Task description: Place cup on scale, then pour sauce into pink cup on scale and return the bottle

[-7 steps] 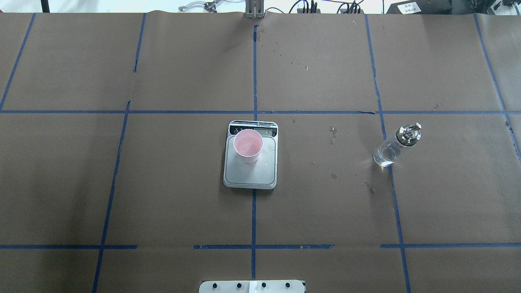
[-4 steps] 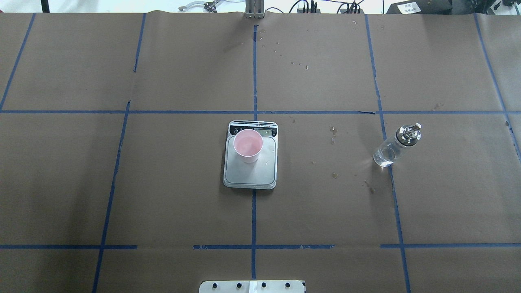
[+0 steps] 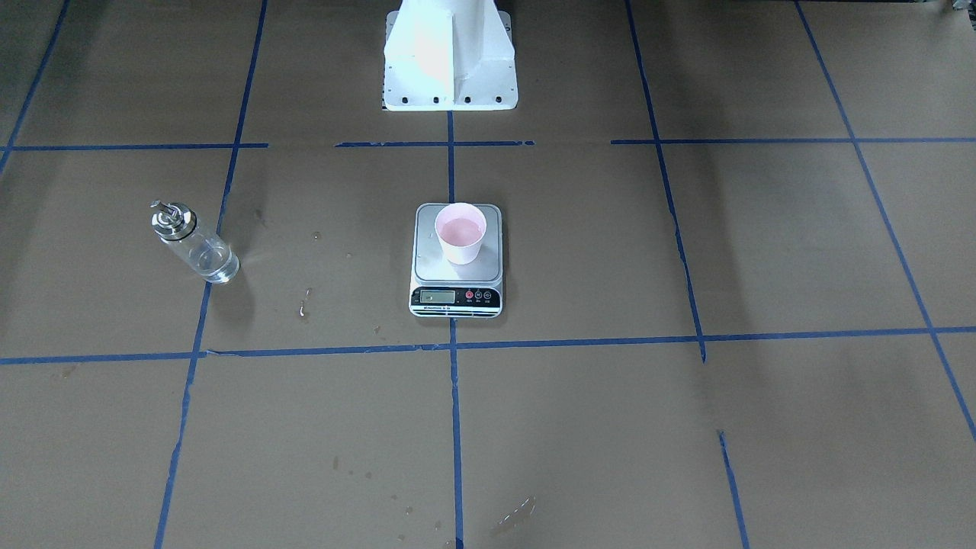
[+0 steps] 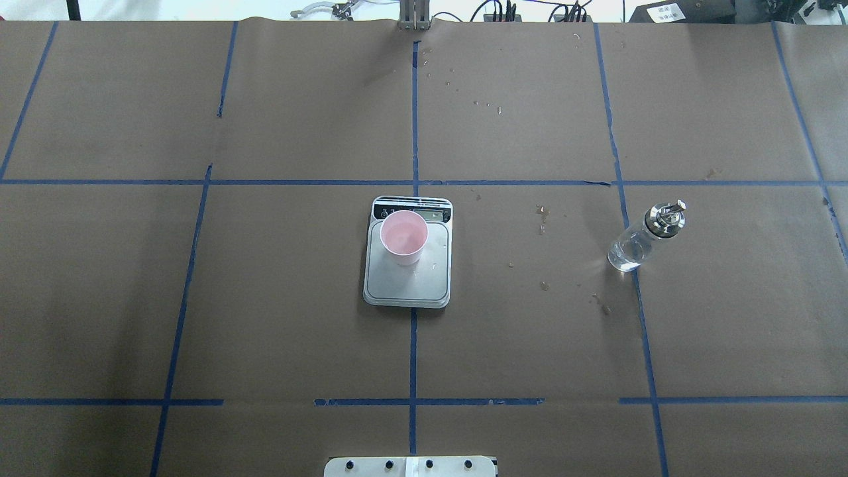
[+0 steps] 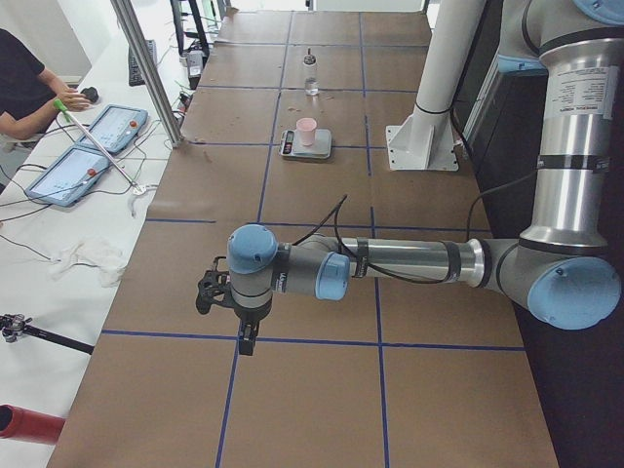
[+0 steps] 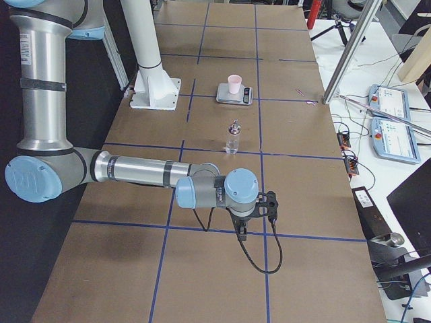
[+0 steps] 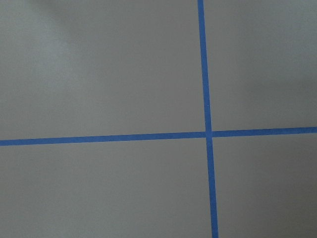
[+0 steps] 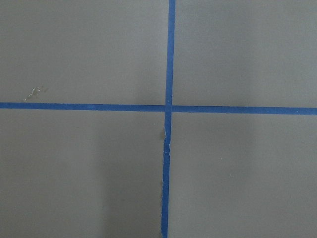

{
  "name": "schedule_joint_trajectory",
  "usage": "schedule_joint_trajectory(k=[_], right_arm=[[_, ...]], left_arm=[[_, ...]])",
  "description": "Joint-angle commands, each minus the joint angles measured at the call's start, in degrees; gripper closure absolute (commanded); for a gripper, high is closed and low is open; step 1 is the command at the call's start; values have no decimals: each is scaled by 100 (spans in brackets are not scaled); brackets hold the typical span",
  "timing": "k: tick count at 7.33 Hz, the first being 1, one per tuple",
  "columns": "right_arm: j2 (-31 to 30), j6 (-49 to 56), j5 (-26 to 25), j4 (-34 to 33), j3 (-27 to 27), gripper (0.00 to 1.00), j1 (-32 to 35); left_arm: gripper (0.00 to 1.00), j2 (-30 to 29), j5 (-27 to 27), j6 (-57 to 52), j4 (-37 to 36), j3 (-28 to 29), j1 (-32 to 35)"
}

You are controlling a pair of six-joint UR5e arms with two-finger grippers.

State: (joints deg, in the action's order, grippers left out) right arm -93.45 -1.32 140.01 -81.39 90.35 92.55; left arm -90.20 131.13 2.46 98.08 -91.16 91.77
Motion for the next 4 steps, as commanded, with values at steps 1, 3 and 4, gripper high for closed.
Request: schedule_joint_trajectory(k=[1, 3, 4], right_arm=[[-6, 0, 0, -9, 0, 0, 0], [-6, 9, 0, 0, 0, 0, 0], [-15, 9, -9, 17, 0, 0, 0]], left_arm=[[0, 3, 0, 0, 0, 2, -1], [0, 3, 0, 0, 0, 2, -1], [0, 3, 0, 0, 9, 2, -1]])
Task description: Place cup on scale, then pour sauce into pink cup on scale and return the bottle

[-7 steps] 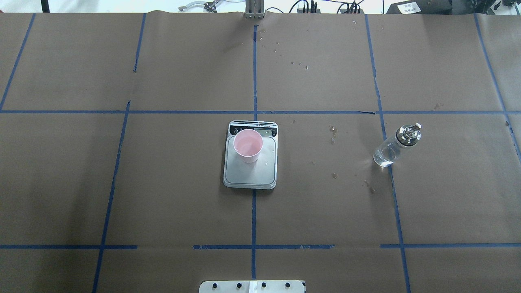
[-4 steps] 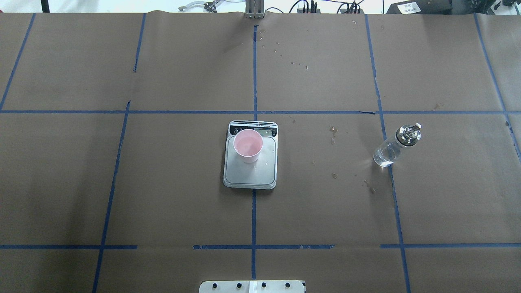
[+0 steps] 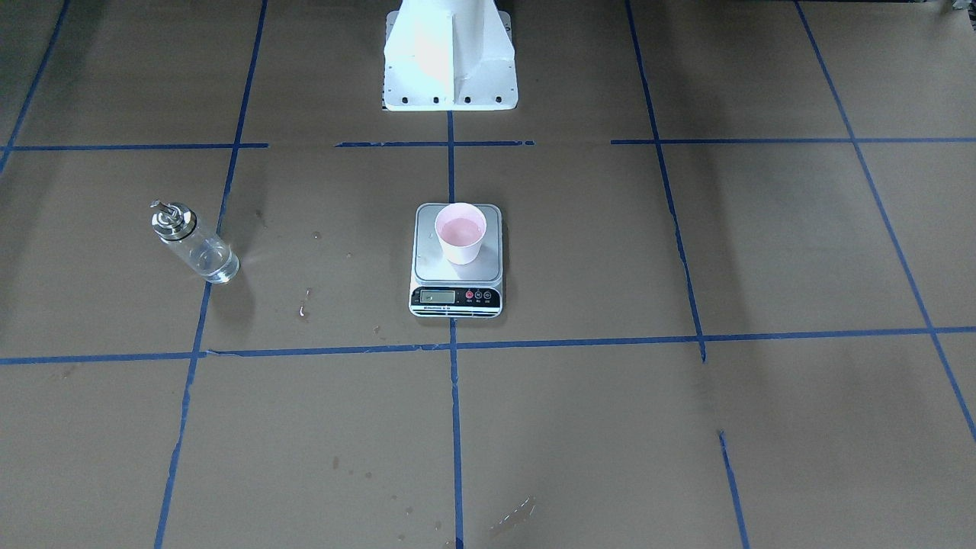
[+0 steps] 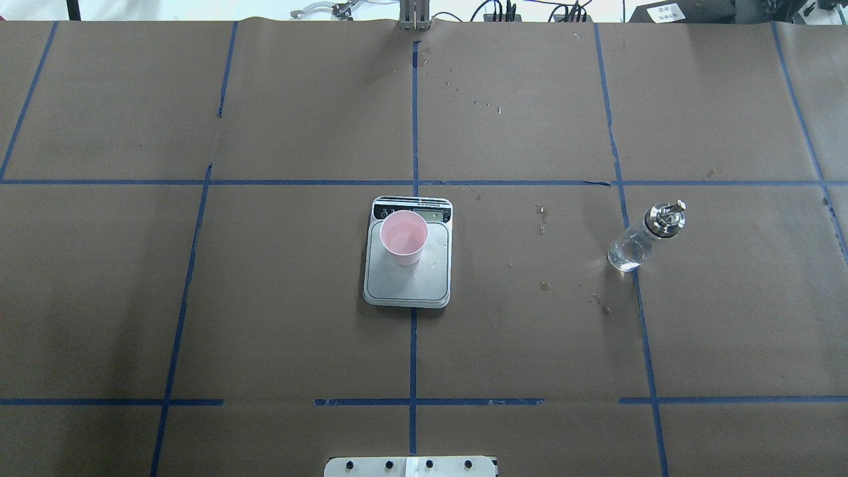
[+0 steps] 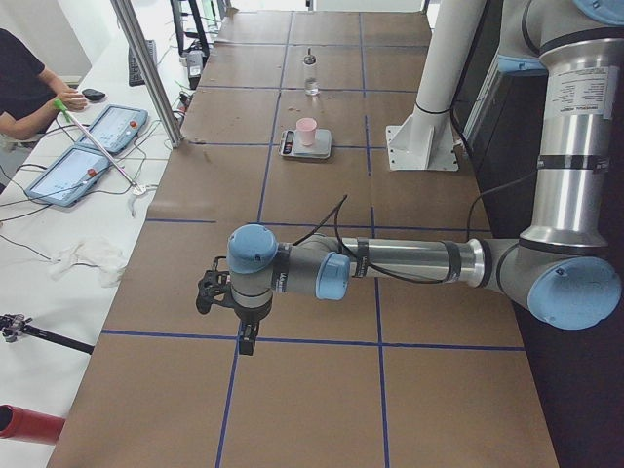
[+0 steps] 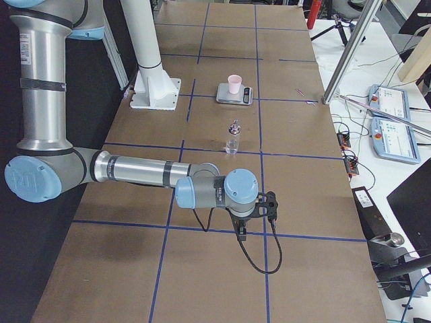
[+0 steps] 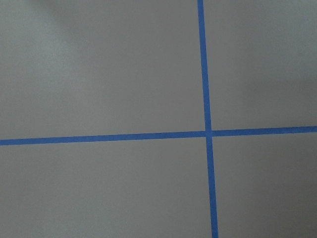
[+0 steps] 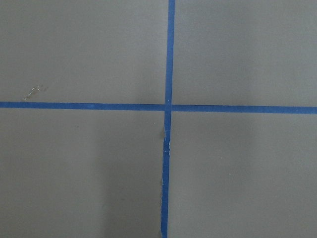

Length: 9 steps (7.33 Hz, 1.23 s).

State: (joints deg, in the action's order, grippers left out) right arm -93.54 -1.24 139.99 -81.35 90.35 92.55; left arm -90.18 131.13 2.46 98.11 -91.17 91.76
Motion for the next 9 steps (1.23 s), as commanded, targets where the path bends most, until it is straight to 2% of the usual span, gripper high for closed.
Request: schedule_joint_trajectory(k=[1, 4, 9], right_arm=[[-6, 1, -85, 49, 0, 0, 0], [47, 36, -506, 40, 9, 0, 0], [47, 19, -473, 31, 0, 0, 0]], left_arm=[[0, -9, 0, 0, 6, -6, 0], [0, -17, 0, 0, 6, -6, 0], [0, -9, 0, 9, -2, -6, 0]])
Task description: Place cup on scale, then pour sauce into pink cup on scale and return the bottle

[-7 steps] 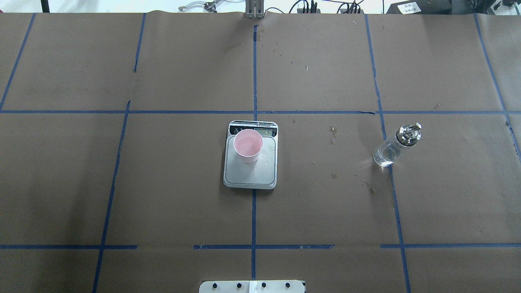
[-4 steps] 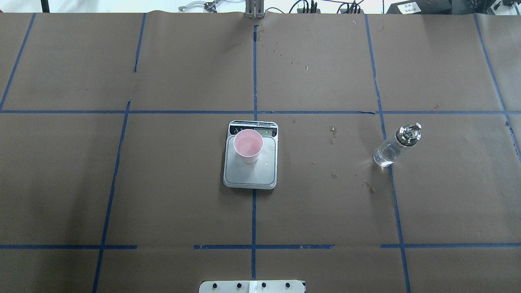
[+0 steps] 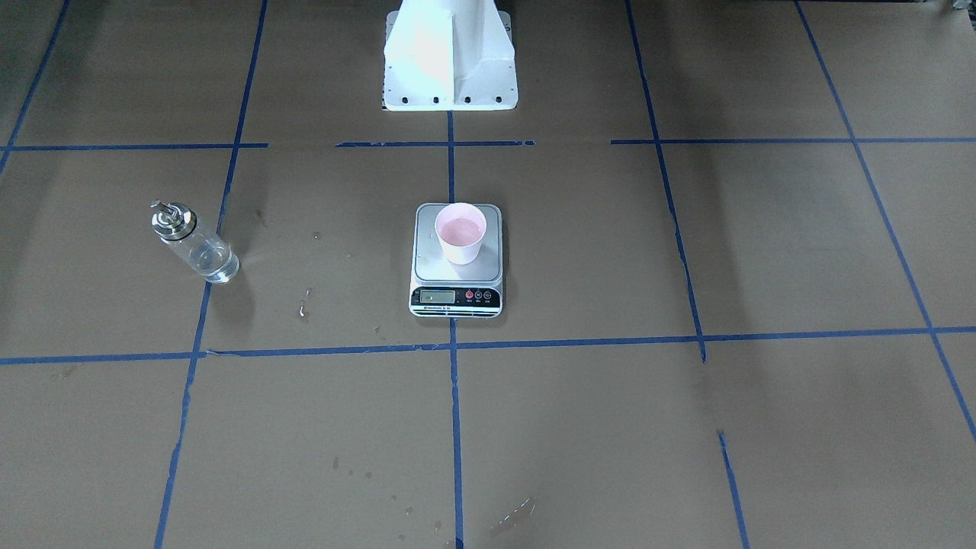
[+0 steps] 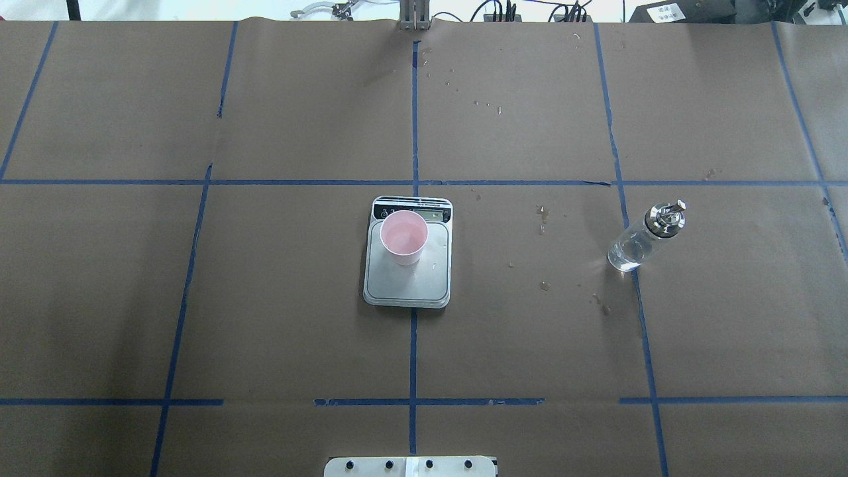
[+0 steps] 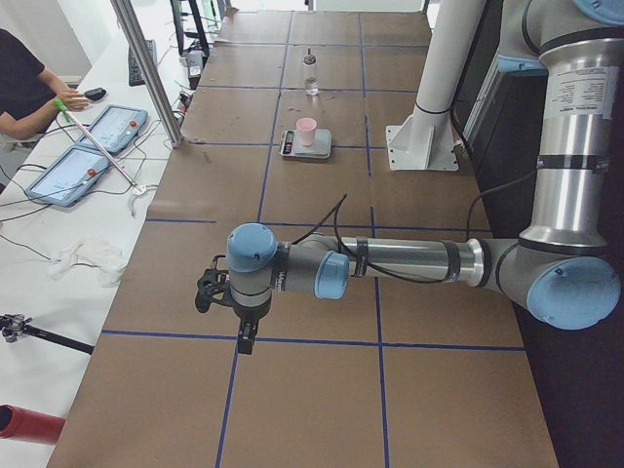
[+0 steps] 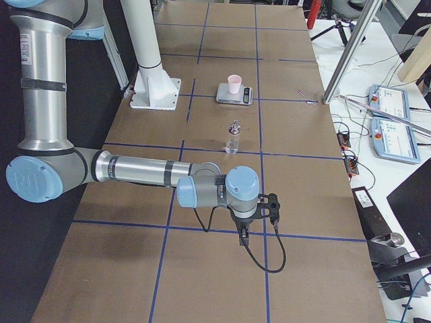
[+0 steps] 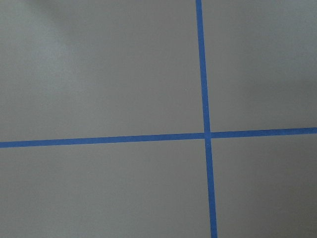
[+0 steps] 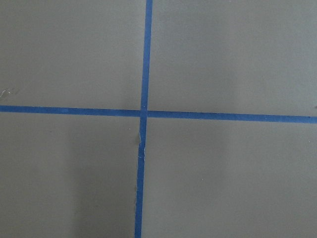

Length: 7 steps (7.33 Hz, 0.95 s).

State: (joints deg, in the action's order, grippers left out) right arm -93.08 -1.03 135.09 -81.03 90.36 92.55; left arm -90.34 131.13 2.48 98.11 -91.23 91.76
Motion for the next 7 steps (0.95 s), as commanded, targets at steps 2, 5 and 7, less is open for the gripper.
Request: schedule_joint_trajectory(k=[2, 5, 7], right_arm=[[-17, -2, 35, -9, 0, 0, 0], [-44, 77, 43, -9, 8, 0, 0], [-53, 321, 43, -18, 8, 0, 0]], left_arm=[[0, 8, 0, 16, -3, 9, 0], [0, 16, 0, 42, -3, 9, 0], [0, 8, 0, 42, -3, 9, 0]])
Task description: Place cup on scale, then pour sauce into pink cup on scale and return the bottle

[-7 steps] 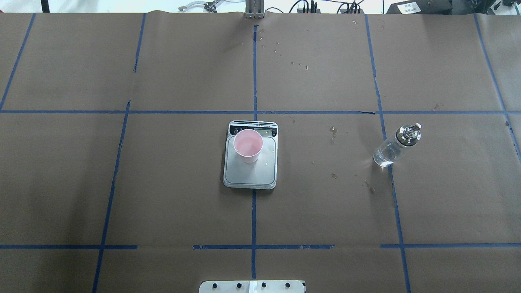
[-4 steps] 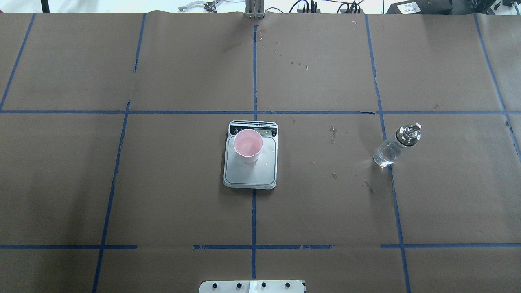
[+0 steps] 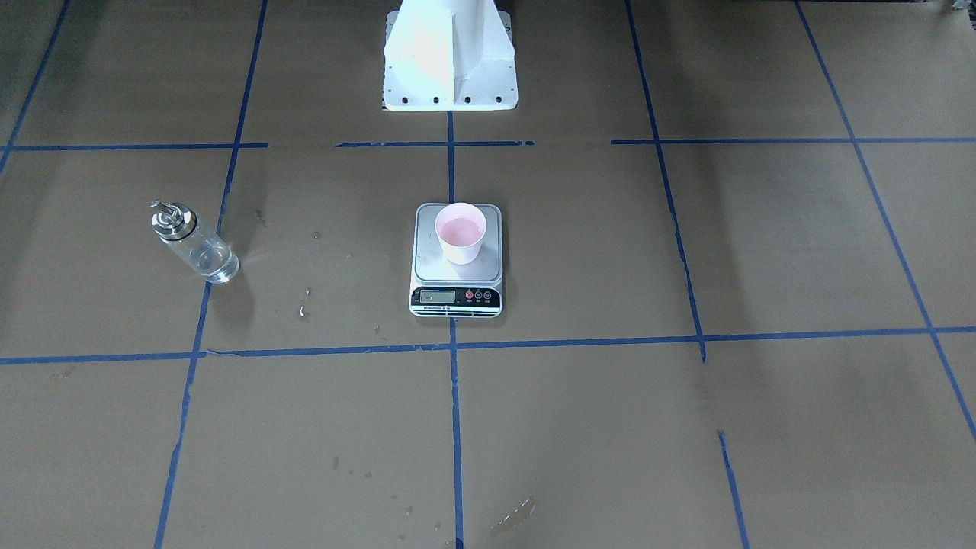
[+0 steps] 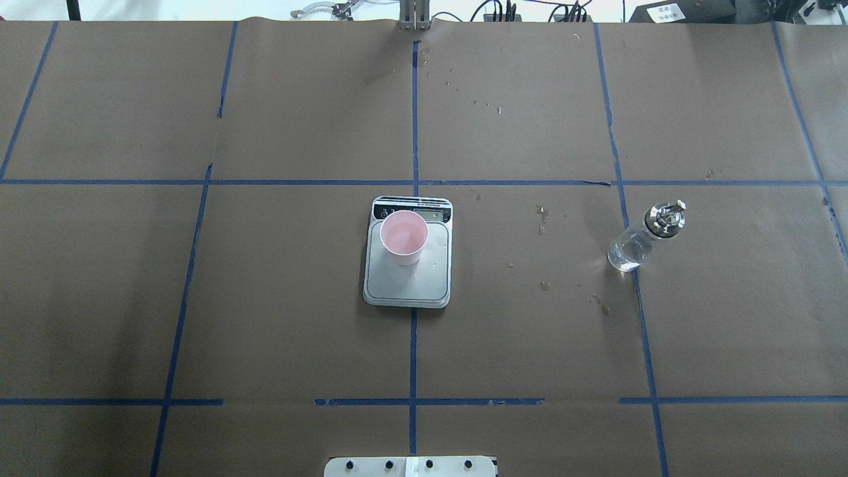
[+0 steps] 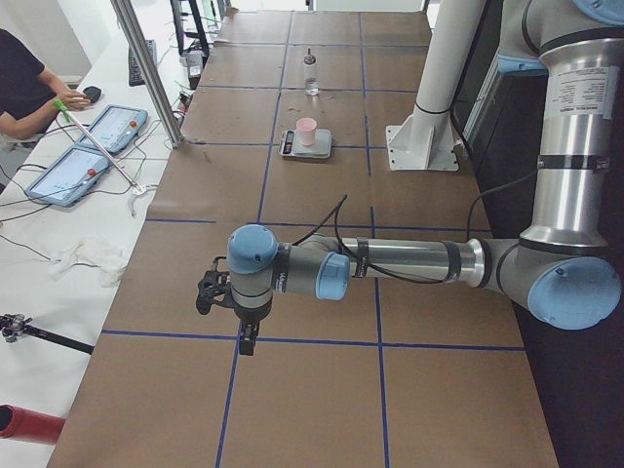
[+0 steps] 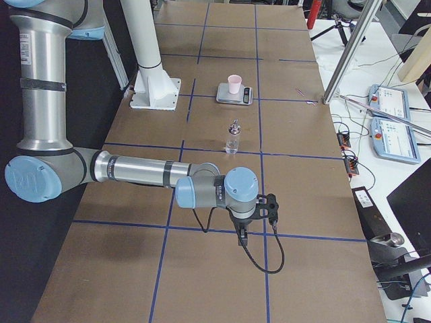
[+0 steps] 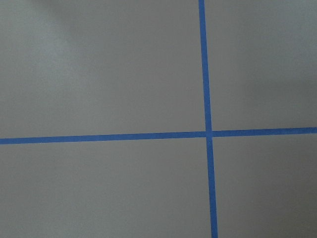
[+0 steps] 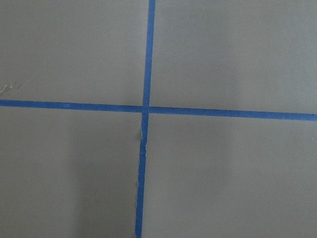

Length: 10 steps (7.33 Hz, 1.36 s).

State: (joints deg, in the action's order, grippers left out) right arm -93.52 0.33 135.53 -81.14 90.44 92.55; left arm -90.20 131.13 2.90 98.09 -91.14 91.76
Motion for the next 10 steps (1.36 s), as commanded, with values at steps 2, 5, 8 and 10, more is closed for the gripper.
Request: schedule_joint_trajectory(k=[2, 5, 8, 10], right_arm=[[-17, 337, 0, -24, -17, 0, 0], [-17, 310, 18, -33, -17, 0, 0], [9, -789, 26, 1, -9, 0, 0], [9, -1167, 27, 20, 0, 0, -9]], left_arm=[[0, 2, 0, 0, 0, 9, 0], [0, -7, 0, 0, 0, 9, 0], [0, 2, 0, 9, 0, 0, 0], [0, -7, 0, 9, 0, 0, 0]])
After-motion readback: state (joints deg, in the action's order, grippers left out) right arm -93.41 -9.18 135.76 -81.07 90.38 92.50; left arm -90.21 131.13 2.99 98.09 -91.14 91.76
